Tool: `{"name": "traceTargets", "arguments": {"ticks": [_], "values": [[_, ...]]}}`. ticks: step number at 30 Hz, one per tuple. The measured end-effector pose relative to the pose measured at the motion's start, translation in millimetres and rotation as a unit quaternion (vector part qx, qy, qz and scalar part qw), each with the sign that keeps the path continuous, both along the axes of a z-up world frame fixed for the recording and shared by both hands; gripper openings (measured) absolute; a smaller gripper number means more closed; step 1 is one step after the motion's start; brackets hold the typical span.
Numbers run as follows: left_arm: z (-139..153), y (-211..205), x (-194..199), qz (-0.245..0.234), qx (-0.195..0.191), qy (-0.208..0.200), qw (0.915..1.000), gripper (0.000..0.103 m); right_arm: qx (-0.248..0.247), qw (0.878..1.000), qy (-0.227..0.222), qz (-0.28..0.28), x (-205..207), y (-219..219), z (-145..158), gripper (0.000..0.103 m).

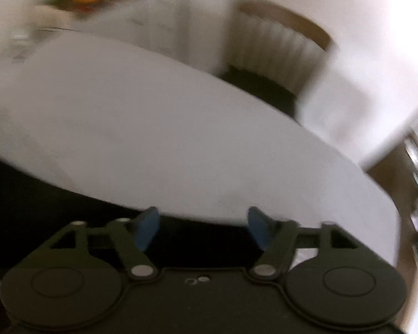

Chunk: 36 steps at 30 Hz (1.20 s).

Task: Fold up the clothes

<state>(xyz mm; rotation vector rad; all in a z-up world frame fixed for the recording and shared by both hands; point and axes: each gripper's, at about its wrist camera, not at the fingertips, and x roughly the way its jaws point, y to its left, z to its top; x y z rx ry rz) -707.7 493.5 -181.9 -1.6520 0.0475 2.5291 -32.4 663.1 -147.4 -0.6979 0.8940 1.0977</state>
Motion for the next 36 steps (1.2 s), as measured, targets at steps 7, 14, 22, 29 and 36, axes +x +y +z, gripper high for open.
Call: {"name": "traceTargets", "arguments": {"ticks": [7, 14, 22, 29, 36], "values": [[-13.3, -18.2, 77.7, -0.025, 0.099, -0.072, 0.9922, 0.078, -0.009, 0.976, 0.081, 0.203, -106.1, 95.8, -20.0, 0.103], [-56.0, -1.4, 106.6, -0.013, 0.106, -0.125, 0.9864, 0.078, -0.05, 0.944, 0.091, 0.314, -196.2, 186.2, -50.8, 0.103], [-70.1, 0.8, 108.6, -0.004, 0.116, -0.116, 0.9864, 0.081, -0.079, 0.921, 0.068, 0.376, -265.3, 241.1, -76.2, 0.103], [-72.1, -1.2, 111.0, -0.006, 0.139, -0.115, 0.9836, 0.086, -0.084, 0.898, 0.015, 0.431, -292.7, 235.9, -77.1, 0.103], [-73.6, 2.8, 112.2, -0.013, 0.13, -0.113, 0.9849, 0.088, -0.077, 0.89, -0.049, 0.446, -297.6, 253.2, -72.0, 0.103]]}}
